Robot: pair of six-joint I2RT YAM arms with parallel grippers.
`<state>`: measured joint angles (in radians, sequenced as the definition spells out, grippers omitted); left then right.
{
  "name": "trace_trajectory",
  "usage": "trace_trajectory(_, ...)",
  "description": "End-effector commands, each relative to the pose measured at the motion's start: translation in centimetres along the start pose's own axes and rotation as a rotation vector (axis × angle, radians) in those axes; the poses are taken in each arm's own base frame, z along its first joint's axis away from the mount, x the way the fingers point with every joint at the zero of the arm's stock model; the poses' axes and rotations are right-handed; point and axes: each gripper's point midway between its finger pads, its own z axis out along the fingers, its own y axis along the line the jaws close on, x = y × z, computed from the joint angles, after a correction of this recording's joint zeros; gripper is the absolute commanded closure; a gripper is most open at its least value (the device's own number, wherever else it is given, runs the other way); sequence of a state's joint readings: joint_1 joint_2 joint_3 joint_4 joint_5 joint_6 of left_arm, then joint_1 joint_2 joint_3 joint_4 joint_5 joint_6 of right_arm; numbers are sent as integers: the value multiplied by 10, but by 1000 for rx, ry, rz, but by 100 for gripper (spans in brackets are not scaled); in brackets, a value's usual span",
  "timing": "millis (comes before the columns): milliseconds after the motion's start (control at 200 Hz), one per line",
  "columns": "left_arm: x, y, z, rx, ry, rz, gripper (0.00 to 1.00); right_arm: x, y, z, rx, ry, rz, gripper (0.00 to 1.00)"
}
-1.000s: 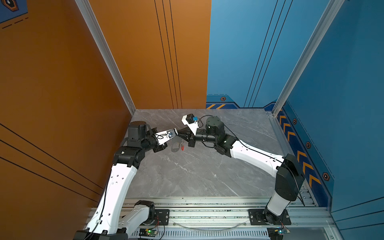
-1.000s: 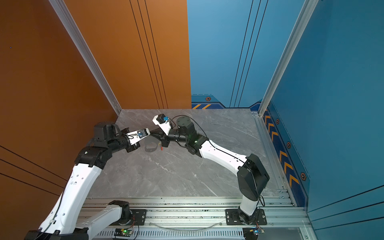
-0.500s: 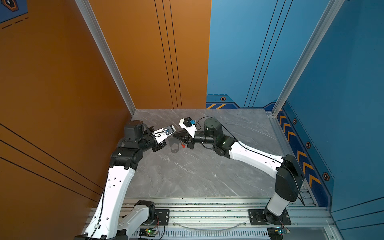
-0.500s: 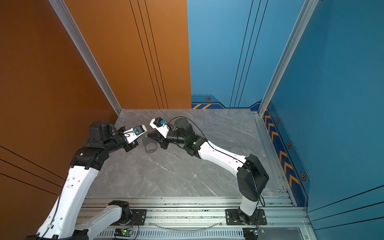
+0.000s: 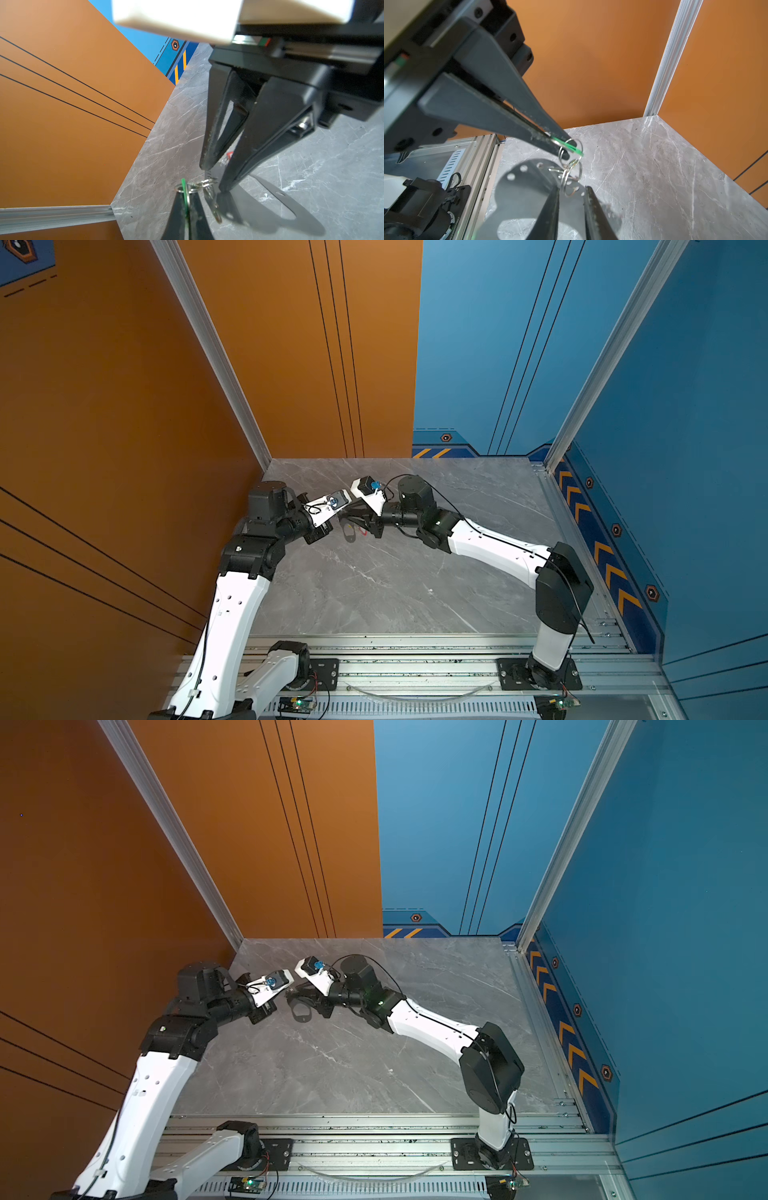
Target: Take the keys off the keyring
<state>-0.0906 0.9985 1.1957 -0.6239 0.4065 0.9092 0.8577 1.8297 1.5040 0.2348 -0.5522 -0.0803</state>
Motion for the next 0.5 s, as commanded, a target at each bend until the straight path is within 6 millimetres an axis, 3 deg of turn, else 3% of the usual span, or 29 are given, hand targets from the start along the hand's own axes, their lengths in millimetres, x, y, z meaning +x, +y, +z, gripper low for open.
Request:
trace_trajectory(0, -14, 5, -9, -6, -46, -11, 100, -12, -3, 3, -8, -15, 7, 76)
trace_trajectory(225, -17, 5, -7, 2, -52, -12, 100, -17, -9, 5, -13, -29, 24, 79)
trace_trajectory(496, -21, 7, -8, -4, -58, -13, 100, -9, -11, 6, -16, 1, 23, 89)
